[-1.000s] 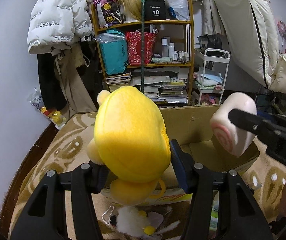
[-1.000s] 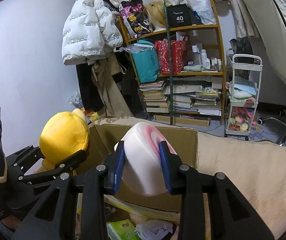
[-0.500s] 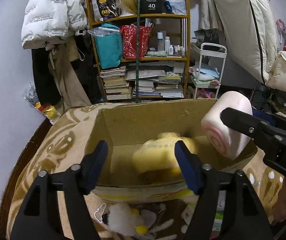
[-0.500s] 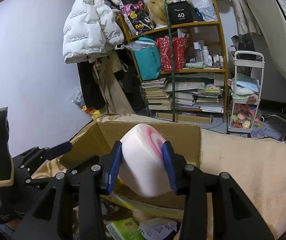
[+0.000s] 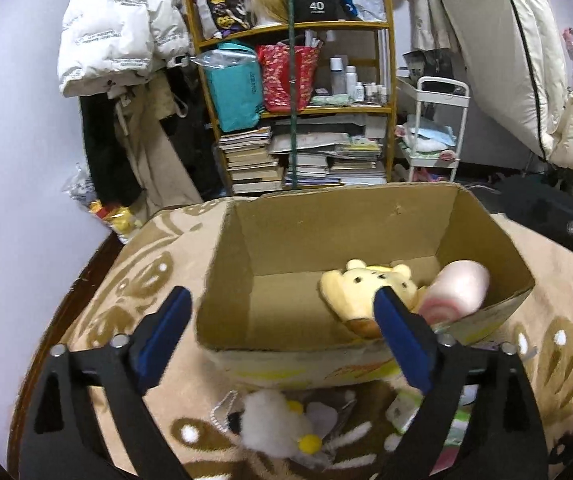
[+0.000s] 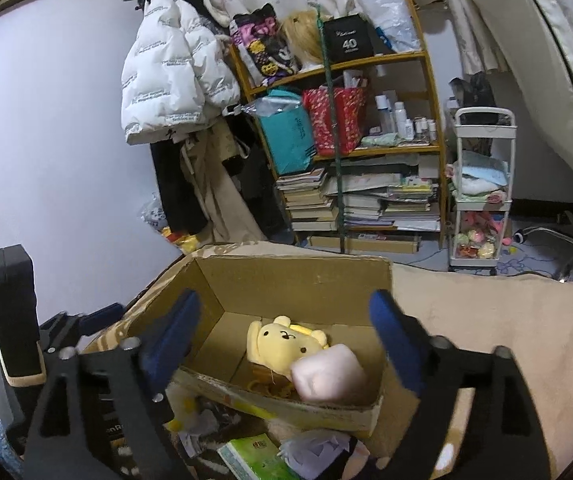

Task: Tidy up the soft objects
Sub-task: 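Open the left gripper over the box while the right gripper releases the pink roll plush inside, then withdraw both tools from the box back toward the remaining toys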

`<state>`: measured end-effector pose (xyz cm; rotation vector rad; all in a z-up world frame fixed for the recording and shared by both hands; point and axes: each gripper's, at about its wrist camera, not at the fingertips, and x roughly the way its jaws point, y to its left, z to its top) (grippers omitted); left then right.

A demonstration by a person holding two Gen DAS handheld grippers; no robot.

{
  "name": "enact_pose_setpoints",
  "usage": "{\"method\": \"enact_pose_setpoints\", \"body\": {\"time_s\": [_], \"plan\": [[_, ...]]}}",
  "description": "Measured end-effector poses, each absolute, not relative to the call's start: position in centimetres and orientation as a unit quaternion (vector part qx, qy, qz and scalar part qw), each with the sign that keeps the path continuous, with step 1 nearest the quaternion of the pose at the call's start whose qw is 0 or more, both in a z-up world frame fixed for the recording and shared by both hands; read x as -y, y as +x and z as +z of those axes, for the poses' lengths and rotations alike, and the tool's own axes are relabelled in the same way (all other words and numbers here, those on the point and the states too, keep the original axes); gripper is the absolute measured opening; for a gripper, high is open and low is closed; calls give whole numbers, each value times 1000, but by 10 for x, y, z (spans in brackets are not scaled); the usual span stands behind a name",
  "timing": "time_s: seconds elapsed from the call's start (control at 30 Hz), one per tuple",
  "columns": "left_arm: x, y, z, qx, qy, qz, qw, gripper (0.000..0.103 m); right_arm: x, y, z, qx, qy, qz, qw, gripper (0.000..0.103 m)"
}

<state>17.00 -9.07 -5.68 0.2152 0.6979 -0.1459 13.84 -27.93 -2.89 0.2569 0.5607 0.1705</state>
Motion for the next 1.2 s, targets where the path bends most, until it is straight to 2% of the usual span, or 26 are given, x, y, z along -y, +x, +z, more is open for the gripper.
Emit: {"method": "enact_pose_setpoints", "body": {"time_s": [0.3,0.8,1.2], "plan": [[70,142,-48,-363,85,-64,926,97,265,111,-21,-292,101,92,947,103],[54,65,-32,-386,84,-88,914,97,260,46,-9,-321,94,65,940,103],[46,40,-26,-408,80,-89,905,97,244,3,-5,-341,82,73,934,103]]}}
